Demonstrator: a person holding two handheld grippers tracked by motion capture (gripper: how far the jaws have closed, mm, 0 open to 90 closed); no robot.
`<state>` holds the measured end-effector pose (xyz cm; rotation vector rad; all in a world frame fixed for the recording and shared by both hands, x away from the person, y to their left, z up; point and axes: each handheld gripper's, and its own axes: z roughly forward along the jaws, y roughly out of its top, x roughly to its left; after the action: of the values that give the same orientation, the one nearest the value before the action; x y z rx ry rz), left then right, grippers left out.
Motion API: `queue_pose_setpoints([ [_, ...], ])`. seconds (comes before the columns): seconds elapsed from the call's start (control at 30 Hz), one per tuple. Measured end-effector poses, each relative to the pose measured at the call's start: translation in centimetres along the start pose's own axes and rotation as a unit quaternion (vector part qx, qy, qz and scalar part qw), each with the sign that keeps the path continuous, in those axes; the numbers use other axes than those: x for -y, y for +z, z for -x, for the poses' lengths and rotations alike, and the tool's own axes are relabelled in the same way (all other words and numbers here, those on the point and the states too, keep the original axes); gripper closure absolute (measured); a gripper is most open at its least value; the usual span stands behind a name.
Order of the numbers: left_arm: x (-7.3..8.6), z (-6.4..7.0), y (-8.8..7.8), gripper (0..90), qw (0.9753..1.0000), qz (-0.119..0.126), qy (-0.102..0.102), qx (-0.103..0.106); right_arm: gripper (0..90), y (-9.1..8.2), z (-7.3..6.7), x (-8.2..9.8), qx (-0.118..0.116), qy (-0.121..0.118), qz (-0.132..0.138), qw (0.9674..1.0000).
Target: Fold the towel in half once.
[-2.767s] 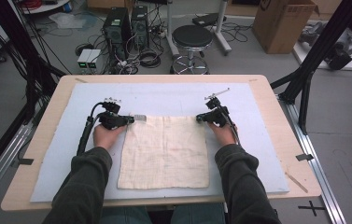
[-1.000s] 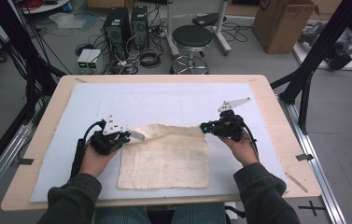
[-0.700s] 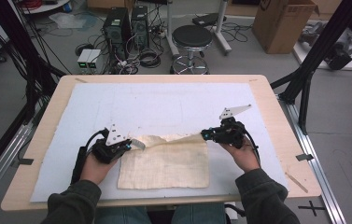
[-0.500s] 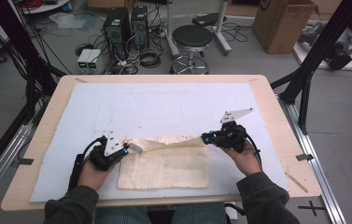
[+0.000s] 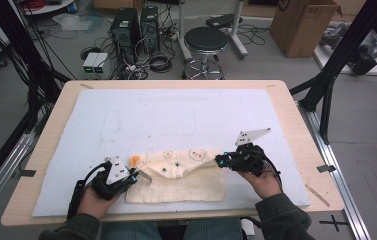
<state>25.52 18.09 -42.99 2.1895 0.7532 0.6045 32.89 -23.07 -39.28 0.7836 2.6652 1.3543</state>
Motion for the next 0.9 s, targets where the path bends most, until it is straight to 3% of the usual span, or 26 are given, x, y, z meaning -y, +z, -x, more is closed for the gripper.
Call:
queue_pose_setpoints([
  [0.2,0.2,-0.6,-1.0,49.1,0.9987,0.020,-0.024,0.041,83.1,0.3,0.0,0.8,0.004,0.001,-0.007,1.0000],
  [0.3,0.1,-0.9,-1.5,43.2,0.9980,0.027,-0.024,0.053,83.1,0.3,-0.1,0.9,0.002,0.006,-0.009,0.9999],
  [0.4,0.0,-1.1,-1.2,40.9,0.9979,0.016,-0.019,0.059,82.9,0.5,-0.2,0.9,0.001,0.004,-0.012,0.9999],
  [0.47,-0.1,-1.1,-1.1,39.7,0.9968,0.020,-0.014,0.076,82.8,0.5,-0.2,0.9,0.000,0.002,-0.011,0.9999],
  [0.57,0.0,-0.8,-0.9,44.5,0.9953,0.019,-0.007,0.094,82.8,0.5,-0.4,0.9,-0.002,0.000,-0.013,0.9999],
  [0.63,0.1,-0.7,-0.7,54.0,0.9952,0.012,0.000,0.097,82.4,0.5,-0.5,1.0,-0.001,-0.002,-0.014,0.9999],
  [0.8,0.7,-0.8,-0.2,67.6,0.9938,-0.014,0.011,0.109,82.0,0.5,-0.4,1.4,0.002,0.001,-0.016,0.9999],
  [0.9,0.9,-0.7,0.0,78.7,0.9931,-0.015,0.021,0.114,82.0,0.6,-0.5,1.5,0.003,0.003,-0.018,0.9998],
])
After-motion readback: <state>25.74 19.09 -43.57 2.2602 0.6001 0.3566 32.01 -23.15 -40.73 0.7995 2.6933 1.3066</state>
